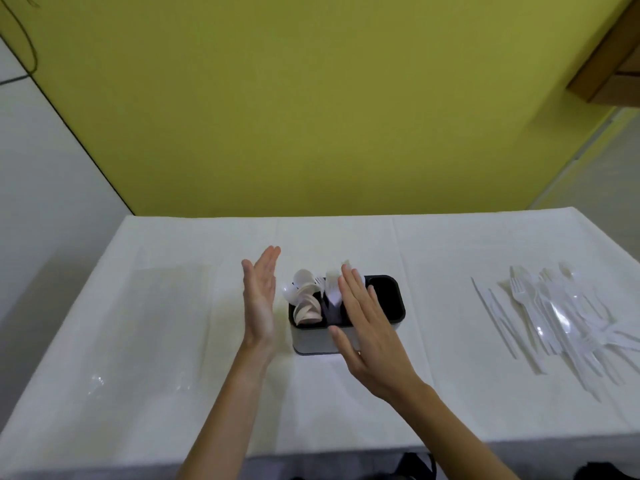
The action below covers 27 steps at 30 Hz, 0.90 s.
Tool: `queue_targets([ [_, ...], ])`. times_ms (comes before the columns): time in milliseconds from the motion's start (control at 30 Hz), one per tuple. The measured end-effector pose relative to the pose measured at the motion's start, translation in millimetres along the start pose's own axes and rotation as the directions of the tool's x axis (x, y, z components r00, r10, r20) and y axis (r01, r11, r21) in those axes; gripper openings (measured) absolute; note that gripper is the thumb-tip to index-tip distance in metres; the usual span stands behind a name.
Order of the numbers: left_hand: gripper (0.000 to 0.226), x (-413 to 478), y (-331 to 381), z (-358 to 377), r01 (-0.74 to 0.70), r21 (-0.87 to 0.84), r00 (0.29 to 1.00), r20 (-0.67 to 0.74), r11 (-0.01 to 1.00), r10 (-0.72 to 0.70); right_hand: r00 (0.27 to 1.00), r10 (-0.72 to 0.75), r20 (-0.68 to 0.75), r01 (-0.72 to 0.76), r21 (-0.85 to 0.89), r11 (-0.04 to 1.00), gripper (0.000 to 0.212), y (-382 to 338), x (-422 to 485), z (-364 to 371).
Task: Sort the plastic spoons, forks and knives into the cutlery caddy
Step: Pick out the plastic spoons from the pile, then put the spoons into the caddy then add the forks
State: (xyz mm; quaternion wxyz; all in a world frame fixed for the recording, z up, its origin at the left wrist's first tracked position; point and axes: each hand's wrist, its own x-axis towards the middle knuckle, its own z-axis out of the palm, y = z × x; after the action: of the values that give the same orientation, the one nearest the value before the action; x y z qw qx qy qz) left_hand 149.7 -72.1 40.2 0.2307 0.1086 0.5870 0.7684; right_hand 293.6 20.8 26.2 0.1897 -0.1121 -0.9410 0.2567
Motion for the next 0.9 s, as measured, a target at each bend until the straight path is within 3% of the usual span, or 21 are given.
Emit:
queue_targets([
  [133,0.066,8,20,31,-0.134,0.09,0.989,0.071,0.987,0.128,0.986,0.133,-0.097,-0.132,0.023,0.991,0.06,29,-16,-23],
  [300,0.071,8,11,103,-0.204,0.261,0.953,0.275,0.944,0.13,0.933,0.325,-0.156,-0.324,0.033,0.946,0.059,81,-50,-57],
  [433,0.057,-5,-11,168,-0.211,0.332,0.921,0.384,0.919,0.072,0.857,0.486,-0.173,-0.482,0.07,0.874,0.058,128,-85,-87],
  [600,0.026,-7,-61,231,-0.157,0.448,0.922,0.386,0.88,-0.032,0.753,0.618,-0.226,-0.609,0.117,0.785,0.046,197,-130,-122],
  [767,0.019,-4,-131,286,-0.069,0.669,0.917,0.335,0.74,-0.217,0.616,0.734,-0.286,-0.737,0.119,0.665,0.031,271,-159,-152],
  [900,0.026,-2,-171,330,-0.133,0.782,0.887,0.368,0.608,-0.28,0.602,0.759,-0.248,-0.764,0.098,0.638,0.021,306,-160,-169],
])
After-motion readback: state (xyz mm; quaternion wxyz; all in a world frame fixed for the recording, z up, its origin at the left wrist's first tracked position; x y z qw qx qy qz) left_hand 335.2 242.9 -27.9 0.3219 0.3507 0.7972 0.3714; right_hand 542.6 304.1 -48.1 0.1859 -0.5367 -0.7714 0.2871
